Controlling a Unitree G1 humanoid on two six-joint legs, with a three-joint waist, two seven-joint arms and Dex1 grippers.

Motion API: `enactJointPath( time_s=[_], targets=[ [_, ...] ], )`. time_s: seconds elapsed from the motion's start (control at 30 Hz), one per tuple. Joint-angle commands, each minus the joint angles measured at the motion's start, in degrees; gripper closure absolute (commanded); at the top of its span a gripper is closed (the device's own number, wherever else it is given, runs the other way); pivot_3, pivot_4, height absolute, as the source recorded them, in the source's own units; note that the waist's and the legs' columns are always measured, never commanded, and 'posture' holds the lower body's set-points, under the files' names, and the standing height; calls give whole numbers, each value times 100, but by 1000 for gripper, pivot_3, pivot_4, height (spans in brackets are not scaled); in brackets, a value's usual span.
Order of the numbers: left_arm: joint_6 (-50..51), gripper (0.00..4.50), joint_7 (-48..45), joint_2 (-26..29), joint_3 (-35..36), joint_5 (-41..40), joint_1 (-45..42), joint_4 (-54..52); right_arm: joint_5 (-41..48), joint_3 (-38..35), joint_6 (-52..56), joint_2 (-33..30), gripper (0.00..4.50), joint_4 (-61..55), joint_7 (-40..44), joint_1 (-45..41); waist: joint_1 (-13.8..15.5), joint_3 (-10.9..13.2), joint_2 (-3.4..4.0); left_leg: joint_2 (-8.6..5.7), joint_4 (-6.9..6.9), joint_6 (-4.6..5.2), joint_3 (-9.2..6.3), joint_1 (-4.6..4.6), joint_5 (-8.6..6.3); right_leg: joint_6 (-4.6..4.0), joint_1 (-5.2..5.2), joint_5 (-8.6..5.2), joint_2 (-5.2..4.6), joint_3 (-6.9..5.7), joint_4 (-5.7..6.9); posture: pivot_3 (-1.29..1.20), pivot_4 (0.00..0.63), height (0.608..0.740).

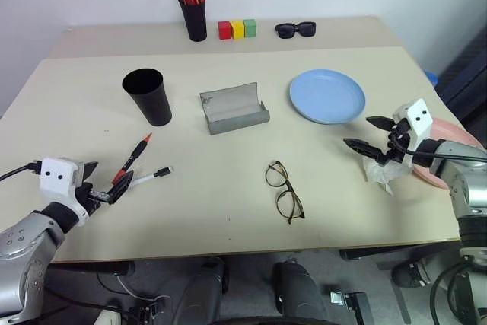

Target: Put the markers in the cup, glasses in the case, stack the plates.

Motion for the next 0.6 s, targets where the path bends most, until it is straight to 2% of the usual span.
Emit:
enactJointPath(
  time_s=[0.03,0.37,0.6],
  targets=[
    [9,34,104,-21,86,-49,0,-298,-24,-25,-90,15,0,-70,-38,-122,2,0,0,0,0,0,0,0,0,0,0,0,0,0,0,0,150,740],
    [133,34,312,-159,-142,-2,-78,-529,-38,78,-25,75,0,-288,-104,-117,2,0,0,0,0,6,1,0,4,0,0,0,1,0,1,0,150,740],
    [445,34,294,-5,-1055,153,-501,-941,-32,199,133,118,0,-724,-190,-91,6,0,0,-2,2,7,1,0,4,0,2,0,1,0,1,0,150,740]
  ],
)
